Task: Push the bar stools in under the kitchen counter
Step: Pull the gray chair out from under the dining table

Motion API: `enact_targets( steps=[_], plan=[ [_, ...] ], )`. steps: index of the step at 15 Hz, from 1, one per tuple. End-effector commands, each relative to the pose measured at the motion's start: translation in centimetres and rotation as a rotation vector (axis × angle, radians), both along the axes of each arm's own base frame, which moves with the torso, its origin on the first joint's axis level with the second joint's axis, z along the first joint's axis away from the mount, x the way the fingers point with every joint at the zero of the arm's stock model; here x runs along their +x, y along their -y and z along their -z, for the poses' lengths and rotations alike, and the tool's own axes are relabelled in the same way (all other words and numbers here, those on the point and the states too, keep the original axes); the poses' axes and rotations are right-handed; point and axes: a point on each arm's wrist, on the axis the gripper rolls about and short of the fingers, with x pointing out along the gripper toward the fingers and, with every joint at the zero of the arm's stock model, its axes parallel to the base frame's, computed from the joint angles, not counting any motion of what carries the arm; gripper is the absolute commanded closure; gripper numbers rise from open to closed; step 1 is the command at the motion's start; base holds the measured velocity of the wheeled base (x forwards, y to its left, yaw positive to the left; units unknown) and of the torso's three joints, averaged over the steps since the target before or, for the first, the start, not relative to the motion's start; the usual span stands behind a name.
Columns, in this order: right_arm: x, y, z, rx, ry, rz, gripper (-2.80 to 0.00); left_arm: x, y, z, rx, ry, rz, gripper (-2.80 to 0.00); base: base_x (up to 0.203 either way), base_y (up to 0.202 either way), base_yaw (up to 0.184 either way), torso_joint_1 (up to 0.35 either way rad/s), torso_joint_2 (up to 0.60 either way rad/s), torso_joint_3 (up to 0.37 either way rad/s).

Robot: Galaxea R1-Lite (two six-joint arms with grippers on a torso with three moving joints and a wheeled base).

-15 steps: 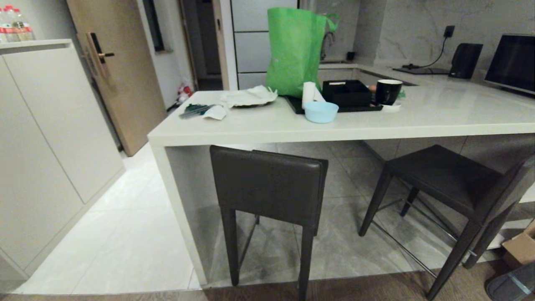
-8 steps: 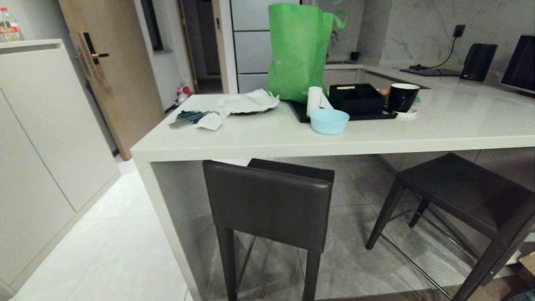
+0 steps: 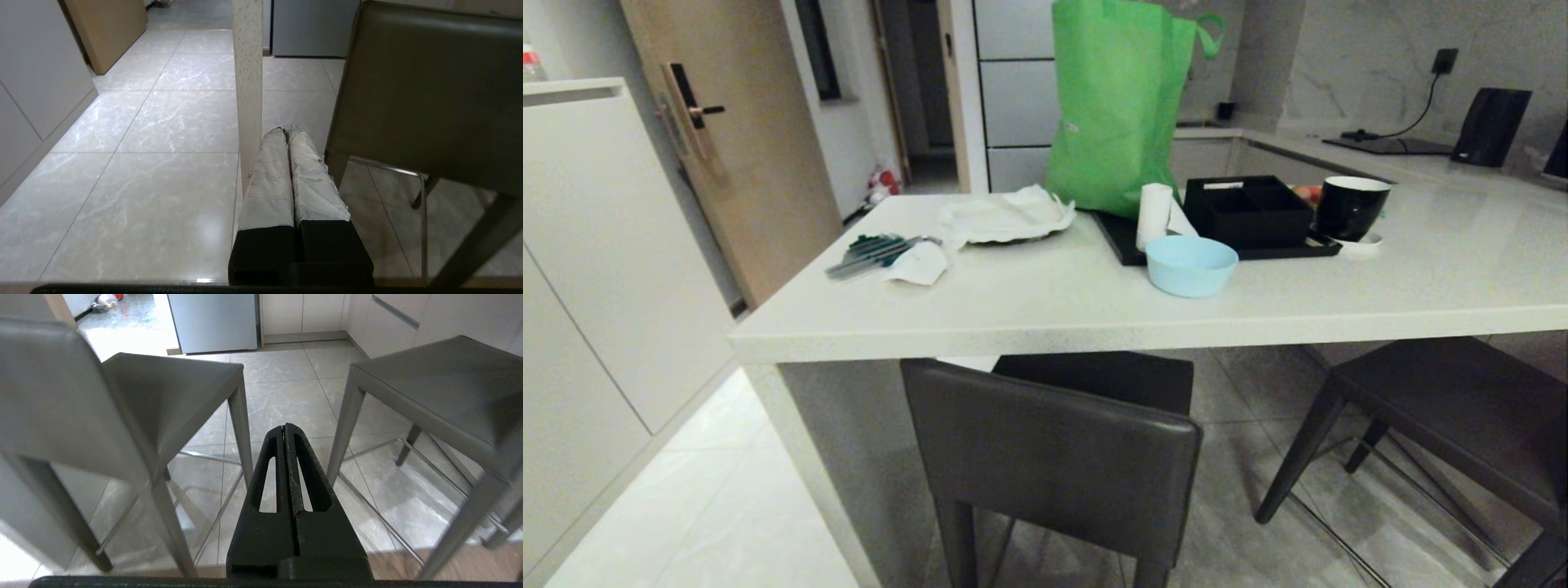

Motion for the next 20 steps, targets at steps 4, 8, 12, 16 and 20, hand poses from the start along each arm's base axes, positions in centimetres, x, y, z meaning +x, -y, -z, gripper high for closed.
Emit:
enact_targets(
  steps=[4, 8, 12, 16, 20],
  plan=[
    [0.00, 0.00, 0.01, 0.000, 0.000, -0.001, 0.00, -0.01, 0.00, 0.10, -0.001, 0.002, 0.000, 0.00, 0.068, 0.000, 0.002, 0.006, 0.00, -0.001],
    [0.00, 0.00, 0.01, 0.000, 0.000, -0.001, 0.00, -0.01, 0.00, 0.10, 0.001, 0.002, -0.001, 0.00, 0.000, 0.000, 0.000, 0.000, 0.00, 0.000],
    [0.00, 0.00, 0.01, 0.000, 0.000, -0.001, 0.00, -0.01, 0.00, 0.09, 0.001, 0.001, -0.001, 0.00, 0.000, -0.026, 0.002, -0.001, 0.00, 0.001],
    [0.00, 0.00, 0.01, 0.000, 0.000, -0.001, 0.00, -0.01, 0.00, 0.10, 0.001, 0.002, -0.001, 0.00, 0.000, -0.188, 0.001, 0.003, 0.00, 0.001],
    [0.00, 0.00, 0.01, -0.001, 0.000, 0.001, 0.00, -0.01, 0.00, 0.09, 0.001, 0.001, -0.001, 0.00, 0.000, -0.051, 0.001, 0.001, 0.00, 0.002]
  ],
)
